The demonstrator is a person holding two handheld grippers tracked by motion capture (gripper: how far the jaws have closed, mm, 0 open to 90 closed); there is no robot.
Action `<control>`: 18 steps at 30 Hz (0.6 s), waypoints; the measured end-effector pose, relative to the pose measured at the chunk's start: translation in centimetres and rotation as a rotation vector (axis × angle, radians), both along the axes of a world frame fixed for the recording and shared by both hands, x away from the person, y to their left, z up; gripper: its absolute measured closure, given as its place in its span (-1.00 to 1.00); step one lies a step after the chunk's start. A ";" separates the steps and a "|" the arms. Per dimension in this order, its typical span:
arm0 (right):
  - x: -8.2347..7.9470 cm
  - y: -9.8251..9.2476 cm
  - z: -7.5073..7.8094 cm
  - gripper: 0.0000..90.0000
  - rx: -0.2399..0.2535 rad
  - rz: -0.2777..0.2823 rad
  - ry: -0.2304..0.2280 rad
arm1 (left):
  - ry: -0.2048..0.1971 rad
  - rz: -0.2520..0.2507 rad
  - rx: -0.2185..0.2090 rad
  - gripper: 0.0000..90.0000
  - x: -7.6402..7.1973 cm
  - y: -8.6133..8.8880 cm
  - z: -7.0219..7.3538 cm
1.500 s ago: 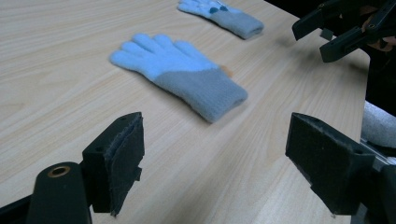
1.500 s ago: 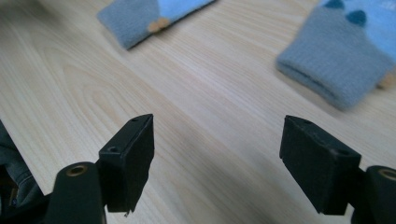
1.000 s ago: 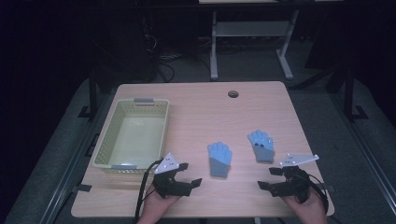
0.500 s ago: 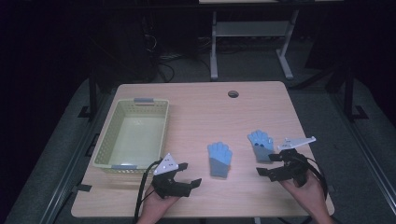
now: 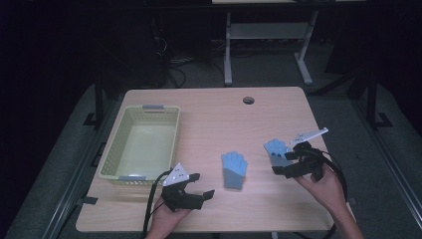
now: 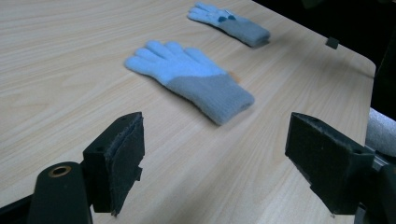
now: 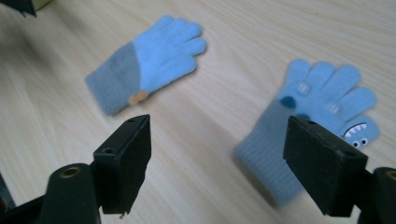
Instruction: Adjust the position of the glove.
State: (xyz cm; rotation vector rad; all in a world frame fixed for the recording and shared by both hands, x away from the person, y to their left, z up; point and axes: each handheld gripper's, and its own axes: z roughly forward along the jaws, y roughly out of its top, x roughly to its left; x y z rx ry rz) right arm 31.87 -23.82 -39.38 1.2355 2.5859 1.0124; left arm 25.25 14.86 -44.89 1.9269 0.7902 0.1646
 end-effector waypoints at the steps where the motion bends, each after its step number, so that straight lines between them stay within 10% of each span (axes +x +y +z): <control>1: 0.0 0.0 0.0 -0.48 0.000 0.000 0.000 | 0.000 0.000 0.000 -0.57 0.0 0.0 0.0; 18: 4.8 0.0 -1.1 -0.39 -0.078 -0.047 0.051 | -0.003 0.003 -0.003 -0.57 -0.2 0.1 0.3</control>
